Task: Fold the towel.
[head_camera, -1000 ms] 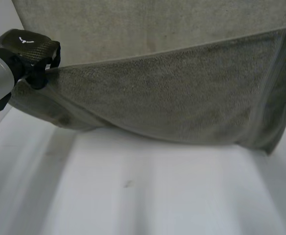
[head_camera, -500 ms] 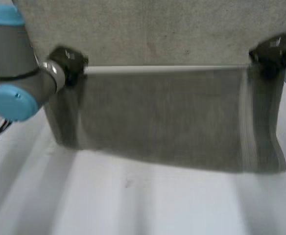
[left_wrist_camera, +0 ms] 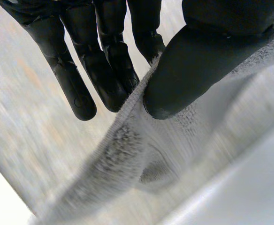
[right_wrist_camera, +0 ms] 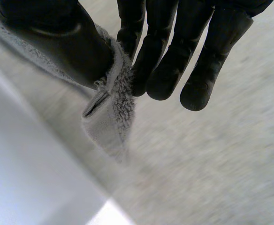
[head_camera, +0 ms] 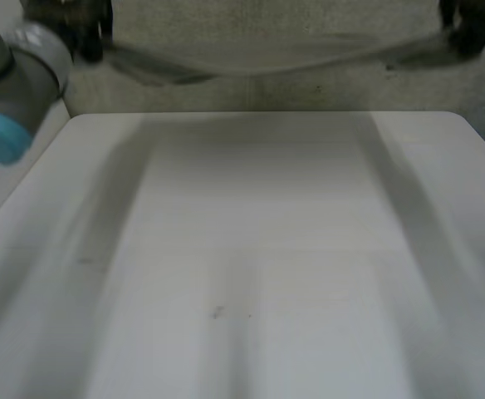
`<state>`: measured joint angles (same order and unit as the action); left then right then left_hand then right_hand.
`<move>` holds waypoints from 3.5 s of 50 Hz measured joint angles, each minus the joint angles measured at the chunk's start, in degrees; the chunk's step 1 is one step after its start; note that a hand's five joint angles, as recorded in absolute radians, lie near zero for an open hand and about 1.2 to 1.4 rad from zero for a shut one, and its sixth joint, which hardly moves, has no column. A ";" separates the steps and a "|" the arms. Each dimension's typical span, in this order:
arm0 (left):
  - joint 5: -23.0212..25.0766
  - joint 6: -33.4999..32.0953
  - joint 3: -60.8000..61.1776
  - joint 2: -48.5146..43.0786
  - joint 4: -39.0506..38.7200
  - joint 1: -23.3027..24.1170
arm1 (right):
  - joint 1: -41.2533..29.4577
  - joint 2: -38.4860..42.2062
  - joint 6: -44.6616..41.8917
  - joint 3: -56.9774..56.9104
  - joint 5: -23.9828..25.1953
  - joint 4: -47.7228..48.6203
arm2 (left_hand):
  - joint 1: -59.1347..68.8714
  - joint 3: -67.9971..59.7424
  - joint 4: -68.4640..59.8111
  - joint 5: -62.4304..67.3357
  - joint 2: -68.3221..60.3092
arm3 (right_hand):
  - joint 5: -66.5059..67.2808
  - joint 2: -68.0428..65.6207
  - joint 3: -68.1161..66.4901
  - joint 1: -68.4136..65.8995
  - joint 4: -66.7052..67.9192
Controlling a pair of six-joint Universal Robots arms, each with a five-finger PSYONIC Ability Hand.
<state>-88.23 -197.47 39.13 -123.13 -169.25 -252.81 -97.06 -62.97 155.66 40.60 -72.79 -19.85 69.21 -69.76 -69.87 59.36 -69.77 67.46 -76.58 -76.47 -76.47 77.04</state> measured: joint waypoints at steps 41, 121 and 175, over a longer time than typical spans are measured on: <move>5.94 -26.37 61.08 24.21 0.77 -0.75 | 13.68 -21.41 -41.53 56.34 3.96 -13.67 | 0.00 0.00 0.00 0.03 0.00 | 0.00 0.00 0.00 -0.02 0.00; -0.10 5.68 50.98 11.28 -27.17 5.01 | 6.56 0.82 -10.09 47.60 -0.19 14.87 | -59.27 60.10 60.34 -57.46 60.26 | -58.39 58.60 58.14 58.21 -58.75; -0.38 7.09 54.22 12.41 -29.38 4.53 | -1.21 1.37 -30.62 31.70 -6.06 22.79 | -59.28 60.09 60.34 -57.41 60.28 | -0.98 0.73 -0.63 0.50 -0.05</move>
<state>-88.61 -190.38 93.35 -110.72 -198.62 -248.28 -98.27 -61.60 125.03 72.30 -78.85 2.94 9.93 -9.66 -9.53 1.96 -9.49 66.49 -75.84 -77.10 -75.97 76.99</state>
